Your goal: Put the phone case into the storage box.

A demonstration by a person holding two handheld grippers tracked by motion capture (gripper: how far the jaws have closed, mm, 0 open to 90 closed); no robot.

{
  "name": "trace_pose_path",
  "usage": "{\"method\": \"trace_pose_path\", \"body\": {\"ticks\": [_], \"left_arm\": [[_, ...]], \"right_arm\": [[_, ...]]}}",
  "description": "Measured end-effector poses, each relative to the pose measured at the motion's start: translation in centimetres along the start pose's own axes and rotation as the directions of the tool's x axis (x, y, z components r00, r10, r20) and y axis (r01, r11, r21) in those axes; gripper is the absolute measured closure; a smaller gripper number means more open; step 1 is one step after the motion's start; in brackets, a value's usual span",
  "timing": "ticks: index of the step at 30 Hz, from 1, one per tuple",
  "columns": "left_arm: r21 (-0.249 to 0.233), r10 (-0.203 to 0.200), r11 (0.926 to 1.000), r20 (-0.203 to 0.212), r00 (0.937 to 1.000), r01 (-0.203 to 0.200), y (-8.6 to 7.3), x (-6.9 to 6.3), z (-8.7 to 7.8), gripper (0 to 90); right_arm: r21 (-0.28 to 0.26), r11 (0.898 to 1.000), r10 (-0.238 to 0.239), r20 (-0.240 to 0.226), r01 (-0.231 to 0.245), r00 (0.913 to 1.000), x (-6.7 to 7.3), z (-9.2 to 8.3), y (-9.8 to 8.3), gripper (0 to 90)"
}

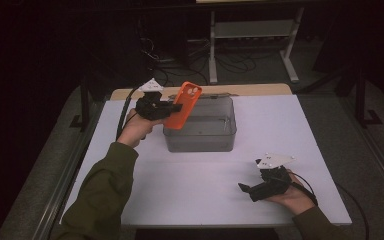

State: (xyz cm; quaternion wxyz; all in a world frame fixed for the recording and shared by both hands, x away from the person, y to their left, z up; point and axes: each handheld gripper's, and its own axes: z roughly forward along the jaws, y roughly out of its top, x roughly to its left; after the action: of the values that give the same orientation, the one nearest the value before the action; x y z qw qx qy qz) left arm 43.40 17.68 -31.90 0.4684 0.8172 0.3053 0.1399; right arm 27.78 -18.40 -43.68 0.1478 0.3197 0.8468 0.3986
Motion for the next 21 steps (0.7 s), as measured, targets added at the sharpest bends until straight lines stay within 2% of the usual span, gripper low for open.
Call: {"method": "trace_pose_path", "body": {"ticks": [9,21], "left_arm": [[0.055,-0.016,0.9984,-0.011,0.9998,0.017,-0.3,0.2,1.2,78.8],[0.141,-0.027,0.9895,-0.028,0.9993,0.030,-0.2,0.3,2.5,78.8]], "right_arm": [[0.000,1.000,0.004,0.000,-0.004,1.0000,0.0,0.0,0.0,0.0],[-0.003,1.000,0.008,-0.005,-0.008,1.0000,0.0,-0.1,0.0,0.0]]}}
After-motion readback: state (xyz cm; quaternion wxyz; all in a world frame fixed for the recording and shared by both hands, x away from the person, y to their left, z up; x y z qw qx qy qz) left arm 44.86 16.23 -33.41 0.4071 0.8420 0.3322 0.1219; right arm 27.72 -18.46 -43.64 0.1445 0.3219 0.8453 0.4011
